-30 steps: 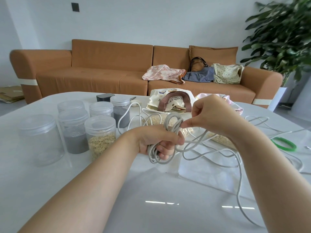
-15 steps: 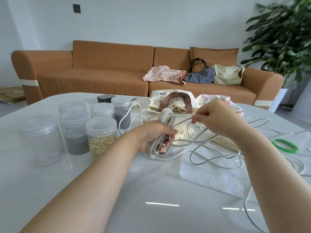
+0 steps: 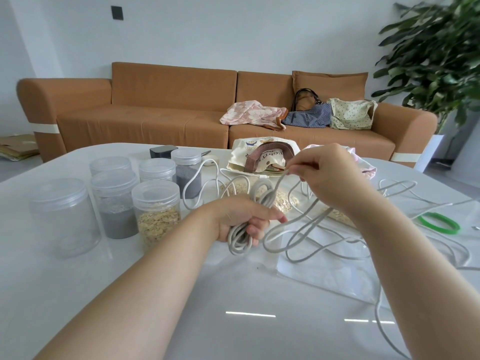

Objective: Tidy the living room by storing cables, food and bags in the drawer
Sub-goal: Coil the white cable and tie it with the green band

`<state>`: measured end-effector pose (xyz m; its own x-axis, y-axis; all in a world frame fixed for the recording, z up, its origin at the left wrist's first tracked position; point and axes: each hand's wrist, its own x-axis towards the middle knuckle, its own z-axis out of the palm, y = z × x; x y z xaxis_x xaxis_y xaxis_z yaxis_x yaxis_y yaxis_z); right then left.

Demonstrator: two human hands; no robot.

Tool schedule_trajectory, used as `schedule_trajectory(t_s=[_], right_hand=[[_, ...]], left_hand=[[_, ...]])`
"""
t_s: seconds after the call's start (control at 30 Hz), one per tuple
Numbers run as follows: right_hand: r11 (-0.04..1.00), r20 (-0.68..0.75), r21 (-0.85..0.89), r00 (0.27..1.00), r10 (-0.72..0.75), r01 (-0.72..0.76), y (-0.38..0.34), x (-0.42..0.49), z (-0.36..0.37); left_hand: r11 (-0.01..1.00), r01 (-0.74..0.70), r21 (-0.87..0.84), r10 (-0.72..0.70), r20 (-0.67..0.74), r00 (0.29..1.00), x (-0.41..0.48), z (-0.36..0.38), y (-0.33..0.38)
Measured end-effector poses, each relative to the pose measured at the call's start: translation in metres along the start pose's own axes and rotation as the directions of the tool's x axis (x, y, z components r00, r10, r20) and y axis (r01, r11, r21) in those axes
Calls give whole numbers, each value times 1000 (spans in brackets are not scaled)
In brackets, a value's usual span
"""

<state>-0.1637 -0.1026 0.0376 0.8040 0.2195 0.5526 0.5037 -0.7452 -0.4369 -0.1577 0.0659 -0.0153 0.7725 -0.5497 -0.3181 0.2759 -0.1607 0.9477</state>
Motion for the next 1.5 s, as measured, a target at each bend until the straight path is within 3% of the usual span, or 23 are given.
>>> schedule_trajectory(t_s=[0.27, 0.4, 0.5, 0.6, 0.7, 0.9, 1.07, 1.23, 1.4, 1.5], right_hand=[[988, -47, 138, 997, -60, 66, -9, -3, 4], [998, -24, 55, 1000, -11, 12, -2, 0, 9], [999, 136, -48, 990, 26, -20, 5, 0, 7], [997, 316, 58, 948, 22, -42, 10, -2, 5], [984, 367, 149, 930, 32, -93, 12, -4, 5], [982, 359, 165, 933, 24, -89, 5, -5, 5], [975, 314, 192, 948, 46, -111, 4, -6, 10], [987, 307, 128, 950, 58, -101, 3, -7, 12], [989, 332, -135, 943, -3, 51, -1, -8, 15], [975, 300, -199, 953, -36, 99, -2, -9, 17]], left_hand=[[991, 66, 114, -85, 167, 982, -4, 7, 2], [977, 79, 196, -107, 137, 985, -2, 5, 0], [988, 121, 94, -135, 159, 978, -1, -1, -1], [990, 136, 45, -142, 183, 973, -3, -5, 1], [990, 127, 55, -136, 229, 964, -7, -4, 3], [994, 105, 22, -107, 286, 952, -5, -6, 2], [991, 46, 127, -75, 236, 969, -6, -1, 3], [966, 75, 246, -111, 140, 984, -4, 1, 2], [942, 94, 323, -124, 74, 989, 2, 1, -3], [944, 77, 321, -106, 76, 991, 2, 1, -2]])
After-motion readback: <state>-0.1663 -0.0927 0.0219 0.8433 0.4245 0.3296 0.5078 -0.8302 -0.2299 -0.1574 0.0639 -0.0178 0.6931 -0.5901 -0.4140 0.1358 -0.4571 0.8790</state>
